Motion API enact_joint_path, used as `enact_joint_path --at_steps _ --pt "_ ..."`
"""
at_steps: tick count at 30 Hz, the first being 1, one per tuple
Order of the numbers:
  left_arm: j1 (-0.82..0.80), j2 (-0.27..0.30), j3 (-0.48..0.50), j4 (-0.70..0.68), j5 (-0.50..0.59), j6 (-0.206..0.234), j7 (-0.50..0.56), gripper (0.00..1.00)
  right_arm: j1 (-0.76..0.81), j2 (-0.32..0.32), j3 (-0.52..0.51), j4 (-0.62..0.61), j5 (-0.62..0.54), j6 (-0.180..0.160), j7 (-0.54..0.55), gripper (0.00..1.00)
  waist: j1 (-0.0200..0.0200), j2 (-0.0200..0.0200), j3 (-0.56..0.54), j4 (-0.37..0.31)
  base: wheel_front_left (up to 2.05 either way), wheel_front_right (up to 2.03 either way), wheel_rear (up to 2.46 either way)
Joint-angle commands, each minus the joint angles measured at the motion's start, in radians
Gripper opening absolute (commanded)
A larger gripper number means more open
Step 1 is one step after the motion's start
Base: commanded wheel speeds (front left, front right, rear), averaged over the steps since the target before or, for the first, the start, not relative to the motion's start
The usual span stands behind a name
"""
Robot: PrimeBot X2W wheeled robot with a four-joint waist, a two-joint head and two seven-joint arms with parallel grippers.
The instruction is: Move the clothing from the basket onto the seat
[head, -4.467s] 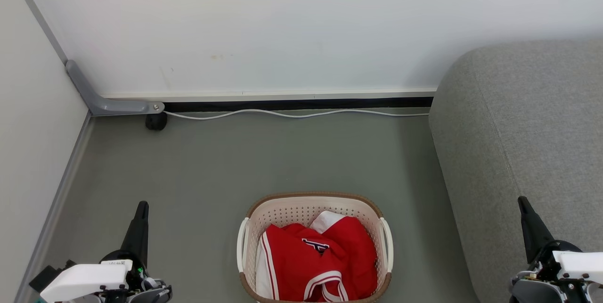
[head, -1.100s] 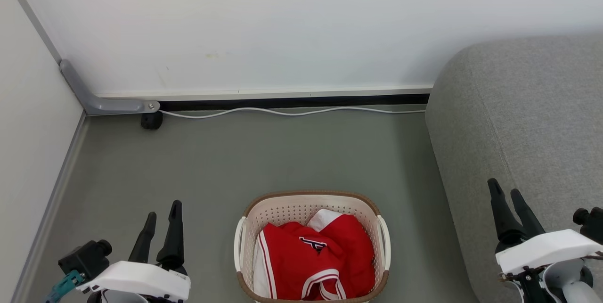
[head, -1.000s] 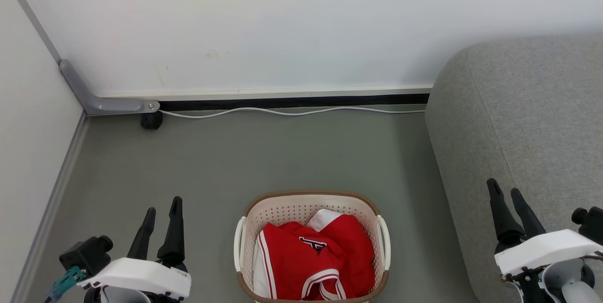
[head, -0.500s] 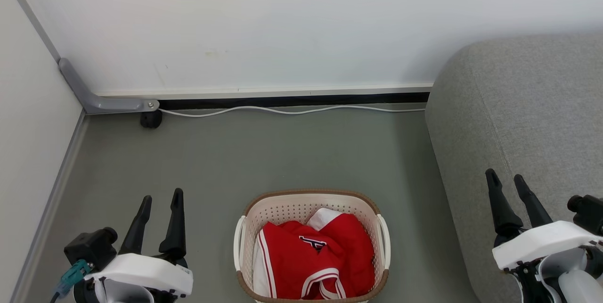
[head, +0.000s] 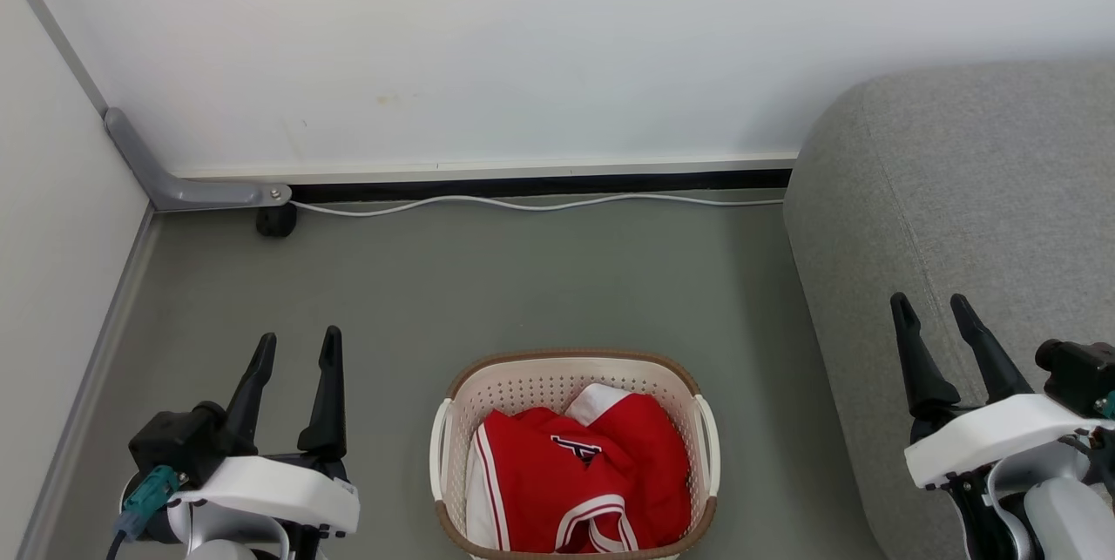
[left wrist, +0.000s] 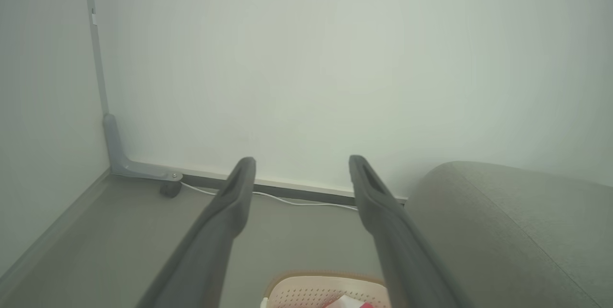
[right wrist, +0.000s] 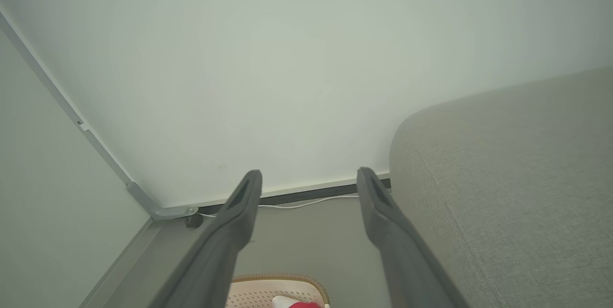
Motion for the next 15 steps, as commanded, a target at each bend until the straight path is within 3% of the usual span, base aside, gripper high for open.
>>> enact_joint_path --at_steps 1,15 --pt "-0.058 0.018 0.028 -0.040 0.037 0.005 -0.017 1.00 -0.041 -0.025 0.021 -0.018 -0.036 0.007 -0.023 1.00 -0.0001 0.0000 0.000 -0.001 0.00 0.00 0.00" --pt "-0.068 0.022 0.024 -0.030 0.189 0.019 -0.058 1.00 -0.067 -0.048 0.041 -0.004 -0.170 0.007 -0.064 1.00 -0.0001 0.0000 0.000 -0.007 0.00 0.00 0.00"
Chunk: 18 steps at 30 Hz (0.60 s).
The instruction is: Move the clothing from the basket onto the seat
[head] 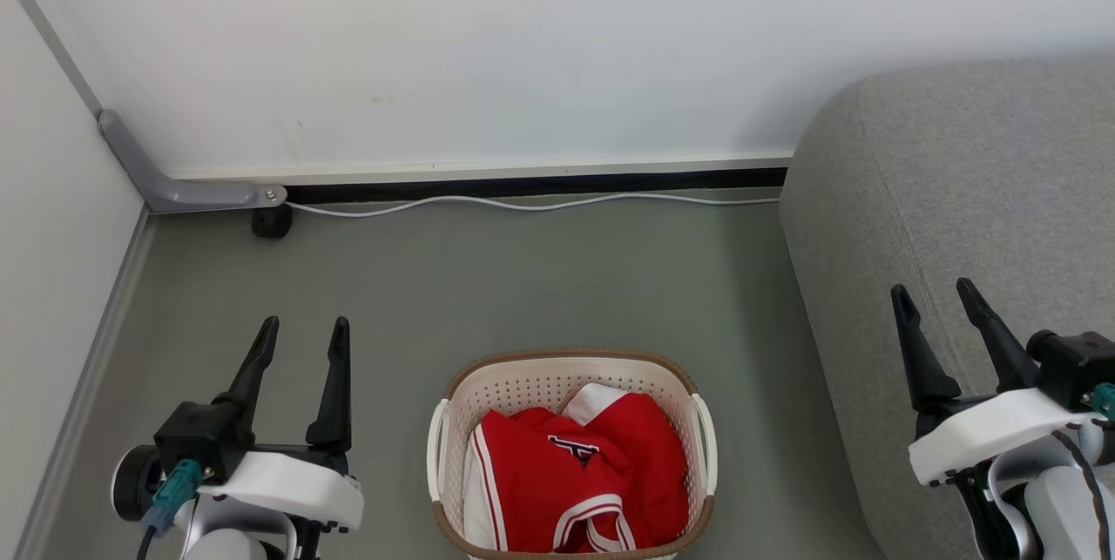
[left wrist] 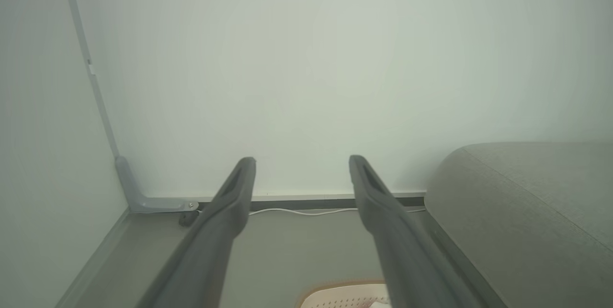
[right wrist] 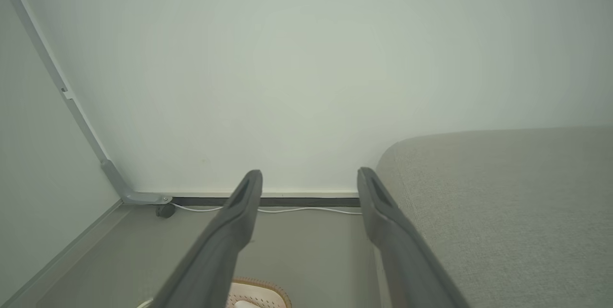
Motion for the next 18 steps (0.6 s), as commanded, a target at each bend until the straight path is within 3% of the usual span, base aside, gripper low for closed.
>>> enact_joint_path --at_steps 1,18 --pt "-0.052 0.018 0.027 -0.019 0.034 0.011 -0.016 1.00 -0.043 -0.021 0.024 -0.012 -0.033 0.007 -0.025 1.00 0.0000 0.0000 0.000 -0.001 0.00 0.00 0.00" --pt "-0.063 0.018 0.040 0.096 0.030 0.046 -0.021 1.00 -0.048 0.011 -0.065 0.056 -0.094 0.007 -0.030 1.00 0.0000 0.0000 -0.002 -0.004 0.00 0.00 0.00"
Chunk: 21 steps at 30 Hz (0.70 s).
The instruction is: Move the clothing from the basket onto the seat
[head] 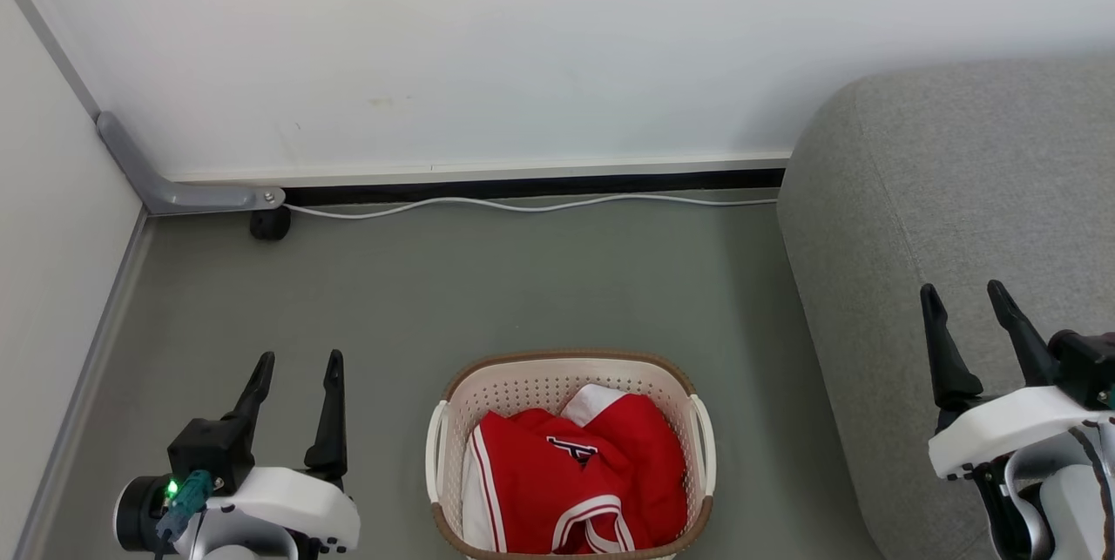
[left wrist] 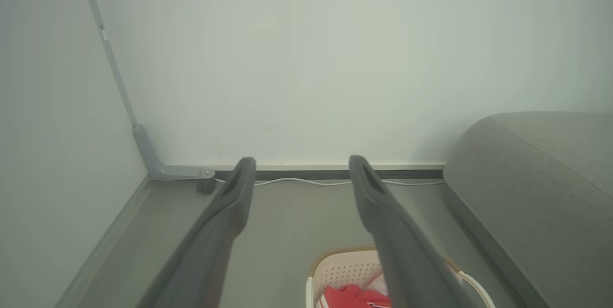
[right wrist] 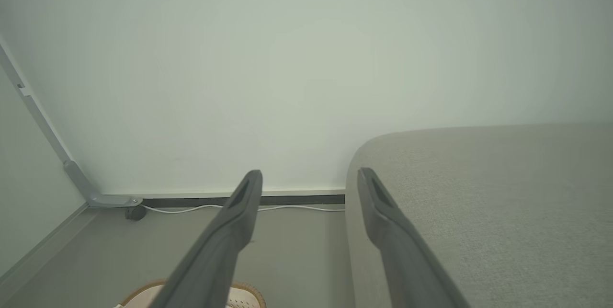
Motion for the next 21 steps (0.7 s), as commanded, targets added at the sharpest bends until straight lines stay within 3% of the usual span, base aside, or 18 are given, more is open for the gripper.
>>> enact_joint_path --at_steps 1,21 --pt "-0.057 0.016 0.034 -0.017 0.000 0.013 -0.009 1.00 -0.029 -0.010 0.012 -0.019 -0.014 0.007 -0.014 1.00 0.0000 0.0000 0.000 -0.001 0.00 0.00 0.00" --pt "-0.055 0.016 0.022 -0.008 -0.001 0.020 -0.009 1.00 -0.030 -0.006 0.003 -0.042 -0.027 0.007 -0.014 1.00 0.0000 0.0000 0.027 -0.008 0.00 0.00 0.00"
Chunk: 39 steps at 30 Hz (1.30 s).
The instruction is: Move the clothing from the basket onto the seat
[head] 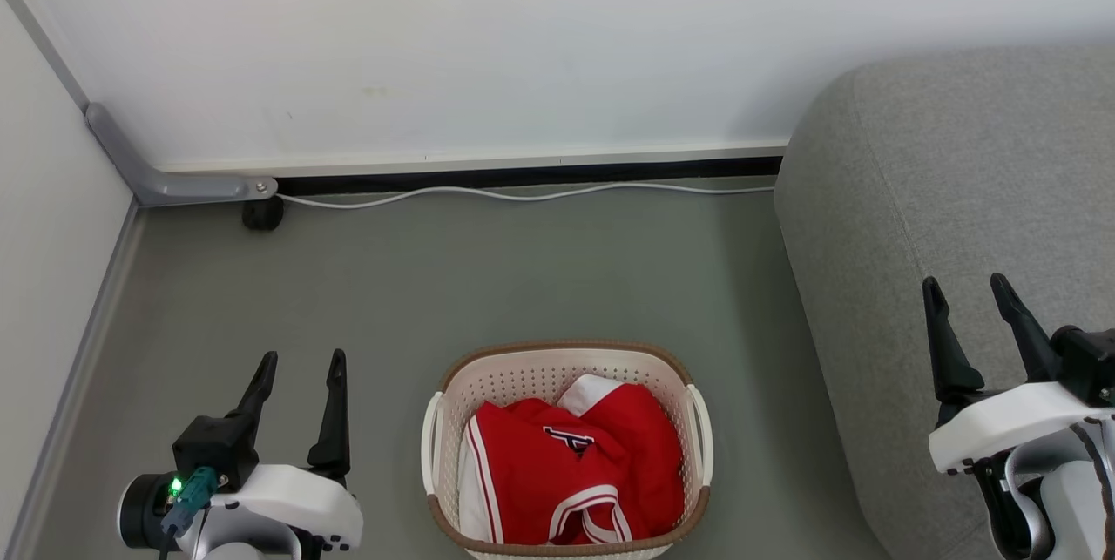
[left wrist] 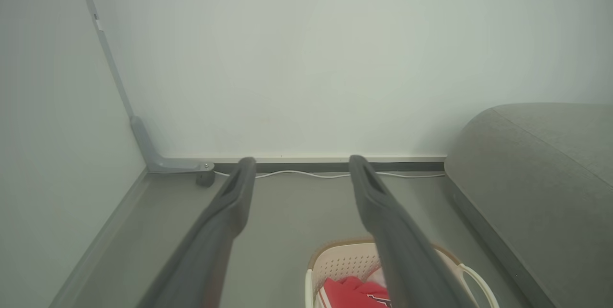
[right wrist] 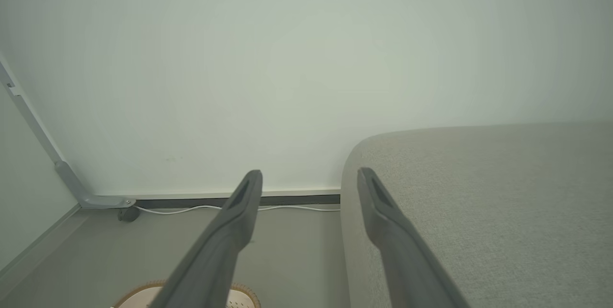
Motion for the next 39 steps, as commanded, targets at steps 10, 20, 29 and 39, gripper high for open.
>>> enact_joint_path --at_steps 10,20,29,39 --pt "-0.099 0.016 -0.032 -0.046 -0.047 0.045 -0.009 1.00 -0.102 -0.052 0.029 -0.108 0.020 0.007 -0.013 1.00 0.0000 0.0000 0.161 -0.021 0.00 0.00 0.00" --pt "-0.182 0.016 -0.112 -0.036 -0.103 0.092 -0.009 1.00 -0.185 -0.077 0.047 -0.192 0.043 0.007 -0.013 1.00 0.0000 0.0000 0.338 -0.042 0.00 0.00 0.00" --pt "-0.314 0.016 -0.237 0.032 -0.165 0.116 -0.009 1.00 -0.285 -0.094 0.083 -0.241 0.059 0.007 -0.013 1.00 0.0000 0.0000 0.502 -0.063 0.00 0.00 0.00" --pt "-0.511 0.016 -0.378 0.254 -0.223 0.128 -0.009 1.00 -0.371 -0.093 0.152 -0.308 0.061 0.007 -0.013 1.00 0.0000 0.0000 0.644 -0.102 0.00 0.00 0.00"
